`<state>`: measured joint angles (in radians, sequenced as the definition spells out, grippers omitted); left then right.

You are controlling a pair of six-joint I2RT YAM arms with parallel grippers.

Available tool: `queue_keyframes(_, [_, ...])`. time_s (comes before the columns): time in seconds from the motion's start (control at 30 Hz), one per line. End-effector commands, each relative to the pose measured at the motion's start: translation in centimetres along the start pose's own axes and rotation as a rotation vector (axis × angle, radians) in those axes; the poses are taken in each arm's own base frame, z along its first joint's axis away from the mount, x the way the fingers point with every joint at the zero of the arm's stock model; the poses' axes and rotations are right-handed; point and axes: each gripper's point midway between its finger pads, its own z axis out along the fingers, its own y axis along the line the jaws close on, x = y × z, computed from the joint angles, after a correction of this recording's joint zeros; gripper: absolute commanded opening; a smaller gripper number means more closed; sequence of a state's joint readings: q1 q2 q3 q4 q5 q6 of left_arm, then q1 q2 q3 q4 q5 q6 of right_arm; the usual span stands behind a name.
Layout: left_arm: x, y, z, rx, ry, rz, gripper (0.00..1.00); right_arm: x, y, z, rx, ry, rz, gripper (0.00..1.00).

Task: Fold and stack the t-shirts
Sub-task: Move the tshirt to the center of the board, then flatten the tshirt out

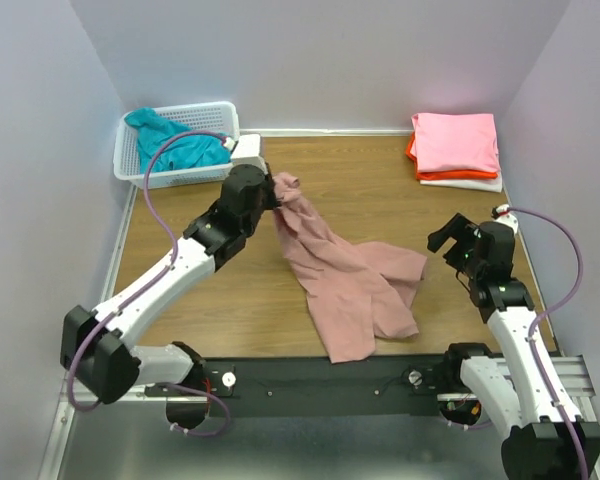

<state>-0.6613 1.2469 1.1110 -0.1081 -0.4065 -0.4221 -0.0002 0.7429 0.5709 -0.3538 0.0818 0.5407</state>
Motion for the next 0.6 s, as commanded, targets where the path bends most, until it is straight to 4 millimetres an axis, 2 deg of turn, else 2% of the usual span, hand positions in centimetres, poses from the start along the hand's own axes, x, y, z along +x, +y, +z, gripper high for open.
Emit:
queue_keyframes(0.0, [3.1, 8.3, 2.1, -0.269, 0.061, -0.163, 0.0, 1.0, -0.2, 0.4, 0.002, 0.047, -0.024, 1.0])
queue_keyframes(0.03, [4.3, 9.6, 2.1, -0.316, 0.096, -0.177, 0.0, 1.5, -0.5, 0.7, 0.01, 0.065, -0.026, 1.0])
queue_keyframes(0.07, [5.0, 10.6, 2.2, -0.349, 0.113, -0.179, 0.27, 1.9, -0.3, 0.9, 0.0, 0.084, -0.027, 1.0])
queue_keyframes(0.1, [5.6, 12.5, 2.2, -0.398, 0.122, -0.187, 0.55, 2.2, -0.2, 1.0, -0.007, 0.096, -0.032, 1.0])
queue_keyframes(0.13, [5.8, 13.2, 2.1, -0.418, 0.125, -0.196, 0.97, 2.4, -0.2, 1.2, -0.012, 0.107, -0.037, 1.0])
queue_keyframes(0.27, [5.5, 15.3, 1.2, -0.466, 0.106, -0.241, 0.98, 4.0, 0.7, 1.7, -0.071, 0.192, -0.056, 1.0])
queue_keyframes(0.37, [5.4, 15.4, 0.3, -0.462, 0.093, -0.257, 0.98, 5.9, 2.5, 1.5, -0.171, 0.277, -0.092, 1.0])
queue_keyframes(0.47, [6.8, 15.2, -0.3, -0.432, 0.118, -0.27, 0.99, 7.2, 4.7, 0.4, -0.255, 0.32, -0.141, 1.0])
queue_keyframes(0.5, [8.1, 15.2, -0.5, -0.423, 0.149, -0.277, 0.99, 7.1, 5.4, 0.0, -0.272, 0.305, -0.155, 1.0])
queue_keyframes(0.57, [10.3, 15.4, -1.2, -0.422, 0.196, -0.284, 0.99, 8.6, 8.1, -1.5, -0.357, 0.345, -0.192, 1.0])
